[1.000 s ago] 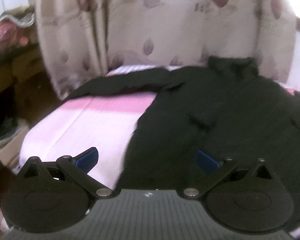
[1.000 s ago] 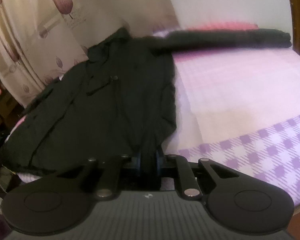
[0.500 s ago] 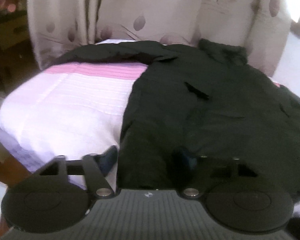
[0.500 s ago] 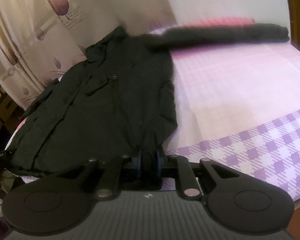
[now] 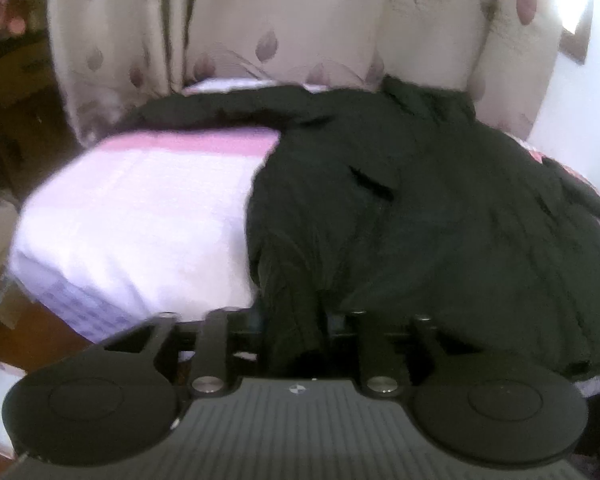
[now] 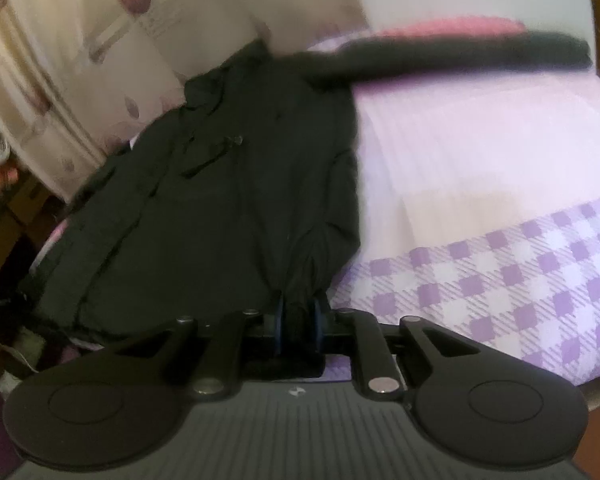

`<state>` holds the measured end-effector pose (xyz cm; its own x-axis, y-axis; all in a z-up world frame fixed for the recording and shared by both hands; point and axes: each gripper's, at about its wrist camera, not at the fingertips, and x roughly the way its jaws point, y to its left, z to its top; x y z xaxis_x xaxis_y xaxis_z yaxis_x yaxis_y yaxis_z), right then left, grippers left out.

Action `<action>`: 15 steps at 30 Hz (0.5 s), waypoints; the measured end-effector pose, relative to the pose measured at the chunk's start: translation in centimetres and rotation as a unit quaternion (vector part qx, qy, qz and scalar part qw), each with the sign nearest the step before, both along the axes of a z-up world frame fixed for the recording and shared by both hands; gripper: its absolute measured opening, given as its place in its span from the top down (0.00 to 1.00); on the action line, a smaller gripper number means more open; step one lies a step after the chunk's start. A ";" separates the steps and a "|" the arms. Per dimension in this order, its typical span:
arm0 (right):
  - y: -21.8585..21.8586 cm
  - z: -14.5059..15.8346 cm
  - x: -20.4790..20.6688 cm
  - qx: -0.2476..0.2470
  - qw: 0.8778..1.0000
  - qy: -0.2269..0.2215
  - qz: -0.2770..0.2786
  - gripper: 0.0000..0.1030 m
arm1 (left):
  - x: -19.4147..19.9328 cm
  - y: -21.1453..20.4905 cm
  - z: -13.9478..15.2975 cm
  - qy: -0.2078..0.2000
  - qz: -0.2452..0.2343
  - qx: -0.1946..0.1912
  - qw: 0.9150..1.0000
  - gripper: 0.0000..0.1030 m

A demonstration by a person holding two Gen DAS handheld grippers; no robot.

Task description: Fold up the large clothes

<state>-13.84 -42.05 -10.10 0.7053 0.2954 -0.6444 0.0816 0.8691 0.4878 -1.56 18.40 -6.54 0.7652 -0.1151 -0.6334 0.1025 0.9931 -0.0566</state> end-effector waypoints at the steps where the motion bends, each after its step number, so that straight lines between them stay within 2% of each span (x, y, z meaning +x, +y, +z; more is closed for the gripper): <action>1: -0.5 0.4 0.0 0.006 1.000 -0.007 -0.007 0.79 | -0.4 -0.1 0.7 -0.014 0.005 0.005 1.000 0.41; 2: -0.9 1.0 -0.1 0.001 1.000 -0.018 -0.020 0.73 | -0.8 -0.2 1.5 -0.036 0.011 0.009 0.999 0.22; 4: -1.6 2.1 -0.2 -0.017 0.998 -0.043 -0.047 0.49 | -1.7 -0.8 3.1 -0.085 0.021 0.017 0.996 0.03; 5: -2.0 2.5 0.0 -0.028 0.996 -0.053 -0.063 0.21 | -1.9 -1.4 3.8 -0.110 0.024 0.022 0.993 0.02; 6: -2.2 2.8 0.2 -0.037 0.994 -0.062 -0.076 0.03 | -1.9 -2.3 4.5 -0.129 0.020 0.030 0.991 0.02; 8: -2.8 3.1 0.9 -0.048 0.990 -0.080 -0.101 0.03 | -1.1 -4.4 5.6 -0.150 0.000 0.037 0.988 0.00; 10: -3.9 3.0 2.2 -0.040 0.989 -0.087 -0.112 0.04 | 0.1 -6.3 6.0 -0.158 -0.008 0.026 0.987 0.00; 15: -7.5 1.8 4.8 0.016 0.980 -0.122 -0.158 0.04 | 5.3 -10.9 5.4 -0.148 -0.004 -0.040 0.988 0.00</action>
<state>-9.07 -49.58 -8.32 0.8967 0.0540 -0.4394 0.2223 0.8033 0.5525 3.72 7.49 -1.16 0.9144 -0.1614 -0.3713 0.1331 0.9860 -0.1006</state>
